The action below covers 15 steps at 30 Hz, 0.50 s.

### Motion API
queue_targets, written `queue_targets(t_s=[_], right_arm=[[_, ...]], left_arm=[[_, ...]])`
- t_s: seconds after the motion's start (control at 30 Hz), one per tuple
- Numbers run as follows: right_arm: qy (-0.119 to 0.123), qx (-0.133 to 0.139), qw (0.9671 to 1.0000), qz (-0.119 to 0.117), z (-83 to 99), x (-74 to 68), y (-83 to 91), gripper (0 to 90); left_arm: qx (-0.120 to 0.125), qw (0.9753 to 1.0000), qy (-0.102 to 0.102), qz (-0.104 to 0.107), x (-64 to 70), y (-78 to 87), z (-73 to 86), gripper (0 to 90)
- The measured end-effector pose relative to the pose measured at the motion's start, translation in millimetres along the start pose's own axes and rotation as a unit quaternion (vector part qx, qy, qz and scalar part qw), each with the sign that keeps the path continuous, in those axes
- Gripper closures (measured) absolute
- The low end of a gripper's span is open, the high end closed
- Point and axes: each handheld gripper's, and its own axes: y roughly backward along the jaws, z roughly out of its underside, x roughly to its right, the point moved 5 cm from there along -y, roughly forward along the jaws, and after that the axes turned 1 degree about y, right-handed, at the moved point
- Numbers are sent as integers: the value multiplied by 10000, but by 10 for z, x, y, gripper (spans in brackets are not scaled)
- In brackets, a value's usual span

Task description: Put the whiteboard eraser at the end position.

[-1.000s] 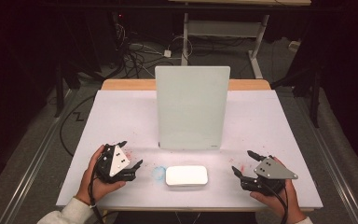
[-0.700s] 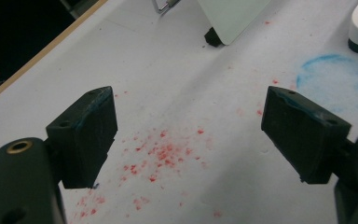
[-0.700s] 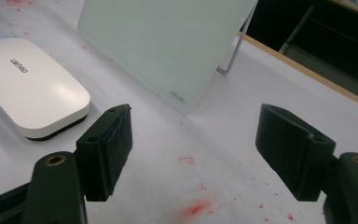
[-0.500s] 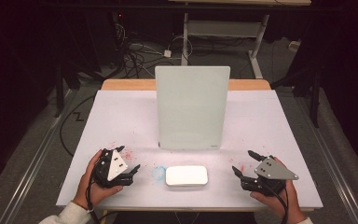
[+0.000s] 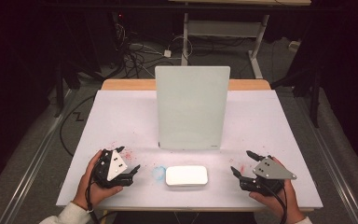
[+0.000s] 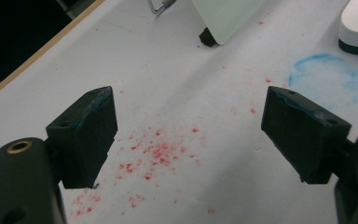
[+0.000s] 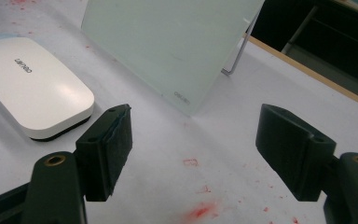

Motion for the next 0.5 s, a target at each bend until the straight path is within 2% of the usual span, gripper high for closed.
queue_targets(t_s=[0.5], right_arm=[[-43,-13,10000,18,32,36,-5,274]], left_arm=[[-45,9999,44,98,-3,-71,-19,181]])
